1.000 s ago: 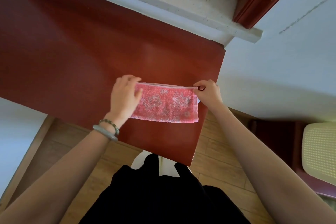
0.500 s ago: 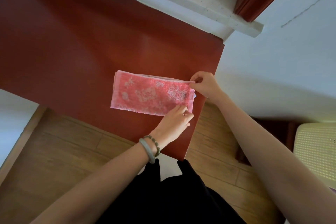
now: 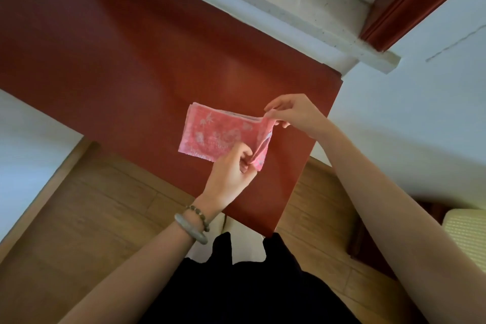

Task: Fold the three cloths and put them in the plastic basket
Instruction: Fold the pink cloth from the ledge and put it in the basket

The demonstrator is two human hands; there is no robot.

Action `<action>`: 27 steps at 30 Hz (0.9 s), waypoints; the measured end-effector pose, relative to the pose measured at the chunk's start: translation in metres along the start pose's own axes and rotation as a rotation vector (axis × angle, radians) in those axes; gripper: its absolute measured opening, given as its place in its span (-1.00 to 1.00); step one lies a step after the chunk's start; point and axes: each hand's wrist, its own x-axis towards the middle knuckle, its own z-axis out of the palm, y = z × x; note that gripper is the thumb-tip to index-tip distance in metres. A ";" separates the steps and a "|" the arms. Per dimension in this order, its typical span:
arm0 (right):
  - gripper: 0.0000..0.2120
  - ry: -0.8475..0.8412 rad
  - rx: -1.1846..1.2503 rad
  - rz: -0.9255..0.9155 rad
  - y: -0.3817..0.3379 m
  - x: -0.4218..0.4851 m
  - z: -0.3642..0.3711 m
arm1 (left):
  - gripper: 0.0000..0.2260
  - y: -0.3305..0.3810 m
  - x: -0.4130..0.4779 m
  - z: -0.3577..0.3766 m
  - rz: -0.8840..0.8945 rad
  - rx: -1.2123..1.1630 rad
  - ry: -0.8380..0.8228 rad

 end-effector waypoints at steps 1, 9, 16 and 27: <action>-0.90 -0.014 0.004 0.000 -0.008 0.004 0.004 | -0.74 -0.004 0.000 -0.009 -0.029 -0.020 0.013; -0.89 -0.014 -0.196 -0.006 -0.064 0.055 0.066 | -0.90 -0.047 -0.003 -0.061 -0.254 0.004 0.154; -0.84 -0.005 -0.254 0.055 -0.089 0.087 0.115 | -0.95 -0.076 0.004 -0.095 -0.361 -0.040 0.132; -0.61 -0.057 -0.115 0.096 -0.079 0.080 0.129 | -0.51 -0.105 0.007 -0.113 -0.237 0.108 0.047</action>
